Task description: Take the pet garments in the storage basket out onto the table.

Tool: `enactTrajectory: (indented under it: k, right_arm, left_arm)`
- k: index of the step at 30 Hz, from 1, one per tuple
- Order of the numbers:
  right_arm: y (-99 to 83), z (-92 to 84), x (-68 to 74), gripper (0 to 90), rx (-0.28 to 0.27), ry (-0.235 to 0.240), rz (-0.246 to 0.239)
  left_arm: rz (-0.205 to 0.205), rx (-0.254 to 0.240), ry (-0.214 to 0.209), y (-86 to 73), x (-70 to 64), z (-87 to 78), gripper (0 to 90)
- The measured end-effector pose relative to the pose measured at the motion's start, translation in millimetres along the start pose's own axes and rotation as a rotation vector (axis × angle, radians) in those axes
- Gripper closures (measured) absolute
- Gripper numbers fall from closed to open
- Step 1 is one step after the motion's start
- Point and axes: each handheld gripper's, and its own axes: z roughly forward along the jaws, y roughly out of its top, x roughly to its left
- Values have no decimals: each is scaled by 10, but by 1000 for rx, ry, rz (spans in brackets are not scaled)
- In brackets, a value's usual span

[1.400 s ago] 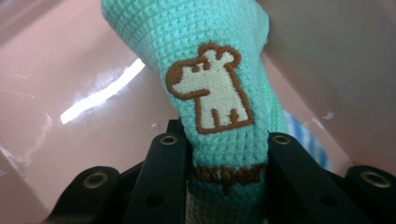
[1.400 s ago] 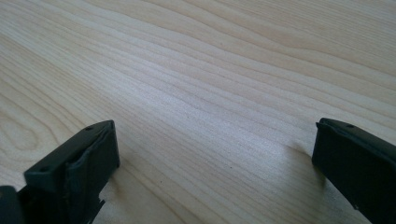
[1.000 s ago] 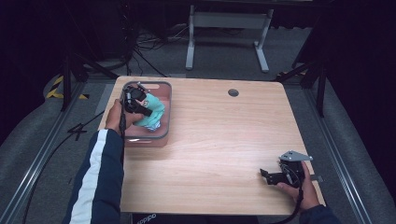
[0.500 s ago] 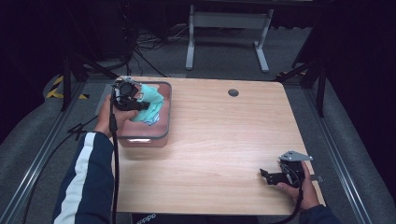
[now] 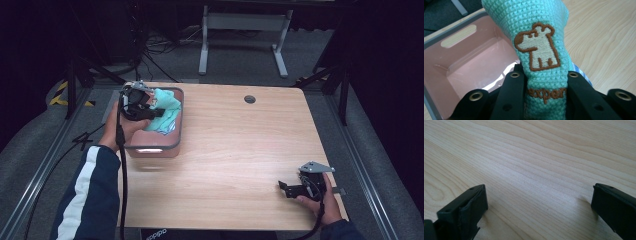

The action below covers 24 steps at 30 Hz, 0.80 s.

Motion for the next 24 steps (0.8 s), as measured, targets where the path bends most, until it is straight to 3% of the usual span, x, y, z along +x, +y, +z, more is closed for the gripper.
enactTrajectory:
  k: [4, 7, 8, 11, 15, 21, 24]
  right_arm:
    - [0, 0, 0, 8, 0, -1, 0]
    - [0, 0, 0, 8, -1, 0, 0]
    - [0, 1, 0, 8, -1, -1, 0]
    - [0, 0, 0, 8, 0, 0, 0]
    - [0, 0, 0, 8, 0, 0, 0]
    - [0, 1, 0, 8, -1, -1, 0]
    - [0, 0, 1, 8, -1, 0, 0]
  left_arm:
    - [24, -29, -19, 29, -103, -44, 781]
    - [70, -37, -24, 59, -202, -61, 782]
    - [63, -40, -36, 65, -250, -61, 781]
    - [115, -39, -48, 106, -404, -49, 782]
    - [137, -52, -51, 130, -511, -25, 782]
    - [183, -54, -89, 175, -694, 75, 782]
    - [187, -49, -114, 184, -745, 118, 782]
